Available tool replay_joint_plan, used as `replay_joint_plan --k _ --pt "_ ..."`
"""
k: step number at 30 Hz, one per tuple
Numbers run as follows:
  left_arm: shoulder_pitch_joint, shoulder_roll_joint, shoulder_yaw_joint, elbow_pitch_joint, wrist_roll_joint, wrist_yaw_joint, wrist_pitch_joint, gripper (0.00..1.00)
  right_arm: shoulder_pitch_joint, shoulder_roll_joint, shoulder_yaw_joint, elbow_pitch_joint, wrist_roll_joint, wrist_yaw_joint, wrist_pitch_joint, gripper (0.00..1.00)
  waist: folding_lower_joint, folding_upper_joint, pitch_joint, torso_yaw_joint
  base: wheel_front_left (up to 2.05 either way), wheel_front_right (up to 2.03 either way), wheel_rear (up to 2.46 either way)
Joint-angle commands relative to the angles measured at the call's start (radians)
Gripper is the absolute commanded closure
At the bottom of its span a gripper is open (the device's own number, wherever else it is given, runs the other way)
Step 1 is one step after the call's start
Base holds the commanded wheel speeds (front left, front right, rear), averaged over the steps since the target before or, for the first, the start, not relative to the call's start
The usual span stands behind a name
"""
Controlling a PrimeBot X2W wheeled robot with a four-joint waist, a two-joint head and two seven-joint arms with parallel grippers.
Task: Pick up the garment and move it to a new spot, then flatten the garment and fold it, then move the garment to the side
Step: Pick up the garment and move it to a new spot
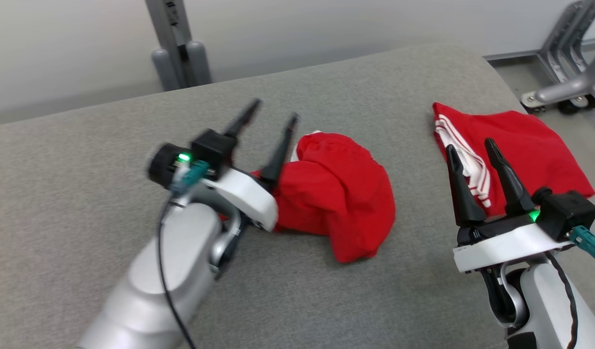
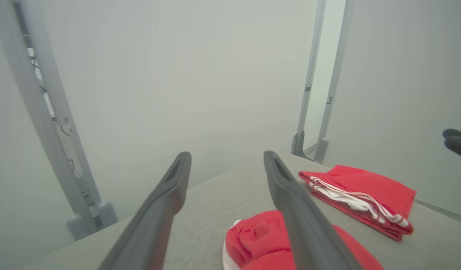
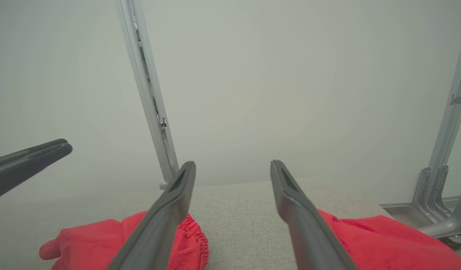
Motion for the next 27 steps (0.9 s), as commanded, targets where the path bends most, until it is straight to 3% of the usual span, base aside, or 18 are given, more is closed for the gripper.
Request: replay_joint_plan --k 1,8,11,15,20,27 --pt "0.001 0.023 0.016 -0.007 0.012 0.013 -0.004 0.00 0.010 -0.009 -0.005 0.002 -0.001 0.000 -0.001 0.00 0.0000 -0.0001 -0.012 0.019 0.00 0.00 0.00" --pt "0.132 0.136 0.168 -0.154 0.115 0.061 -0.003 0.00 0.025 -0.022 -0.016 0.078 0.012 0.000 -0.001 0.00 0.0000 -0.0001 -0.049 0.086 0.00 0.00 0.00" --pt "0.251 0.143 0.269 -0.217 0.109 0.077 -0.003 0.00 0.035 -0.035 -0.008 0.100 0.026 0.000 -0.001 0.00 0.0000 -0.0001 -0.062 0.110 0.00 0.00 0.00" --pt "0.391 0.121 0.392 -0.276 0.124 0.080 -0.003 0.00 0.047 -0.050 -0.011 0.133 0.031 0.000 -0.001 0.00 0.0000 -0.0001 -0.073 0.143 0.00 0.00 0.00" --pt "0.538 0.048 0.534 -0.317 0.141 0.050 -0.004 0.00 0.050 -0.062 -0.008 0.192 0.054 0.000 -0.001 0.00 0.0000 -0.0001 -0.081 0.171 0.00 0.00 0.00" --pt "0.608 -0.013 0.596 -0.314 0.215 -0.012 -0.003 0.00 0.030 -0.101 0.010 0.258 0.078 0.000 -0.001 0.00 0.0000 -0.0001 -0.087 0.211 0.00 0.00 0.00"
